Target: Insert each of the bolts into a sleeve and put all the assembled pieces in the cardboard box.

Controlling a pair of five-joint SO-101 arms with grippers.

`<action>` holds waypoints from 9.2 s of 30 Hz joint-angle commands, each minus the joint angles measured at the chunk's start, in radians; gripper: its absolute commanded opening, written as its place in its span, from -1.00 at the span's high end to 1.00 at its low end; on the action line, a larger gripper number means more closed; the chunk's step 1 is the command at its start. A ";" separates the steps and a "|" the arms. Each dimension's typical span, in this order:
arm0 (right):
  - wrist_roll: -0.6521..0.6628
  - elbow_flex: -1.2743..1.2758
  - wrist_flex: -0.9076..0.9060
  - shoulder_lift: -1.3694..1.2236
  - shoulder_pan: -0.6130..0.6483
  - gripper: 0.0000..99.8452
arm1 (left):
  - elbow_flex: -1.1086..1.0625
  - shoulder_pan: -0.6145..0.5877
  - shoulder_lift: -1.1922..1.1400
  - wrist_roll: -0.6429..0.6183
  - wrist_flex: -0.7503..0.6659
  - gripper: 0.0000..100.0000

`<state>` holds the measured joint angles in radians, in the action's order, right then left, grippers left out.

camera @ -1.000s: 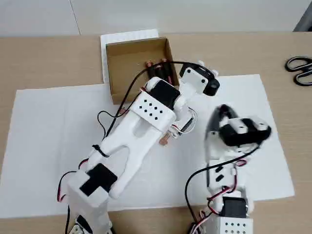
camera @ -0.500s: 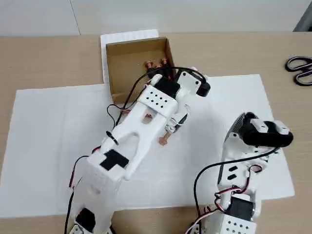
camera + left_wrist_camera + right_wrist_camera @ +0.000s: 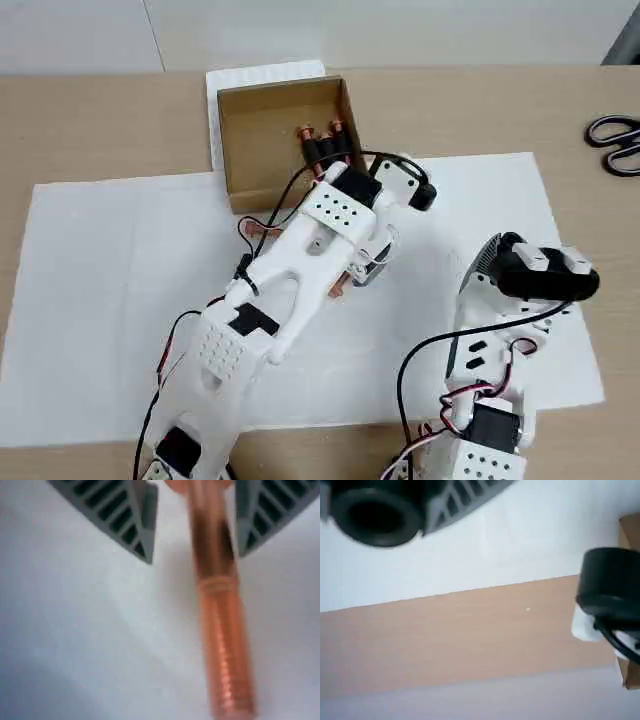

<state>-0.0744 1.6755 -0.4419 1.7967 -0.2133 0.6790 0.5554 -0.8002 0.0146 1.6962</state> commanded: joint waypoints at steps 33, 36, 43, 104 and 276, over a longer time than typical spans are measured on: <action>0.009 -0.006 -0.004 0.016 0.035 0.99 | -0.019 0.049 0.161 -0.230 0.055 0.98; 0.011 -0.040 -0.005 0.016 0.022 0.99 | 0.031 0.055 0.153 -0.292 0.054 0.98; 0.032 -0.060 -0.005 0.016 -0.007 0.99 | 0.171 0.029 0.161 -0.411 0.028 0.98; 0.032 -0.126 -0.005 0.016 -0.038 0.99 | 0.315 -0.005 0.161 -0.629 -0.137 0.98; 0.061 -0.025 0.001 0.015 0.036 0.99 | 0.154 0.058 -0.121 0.793 0.055 0.99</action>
<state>-0.0222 1.6586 -0.4680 1.7967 -0.1857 0.8017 0.5892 -0.9275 0.8247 1.7561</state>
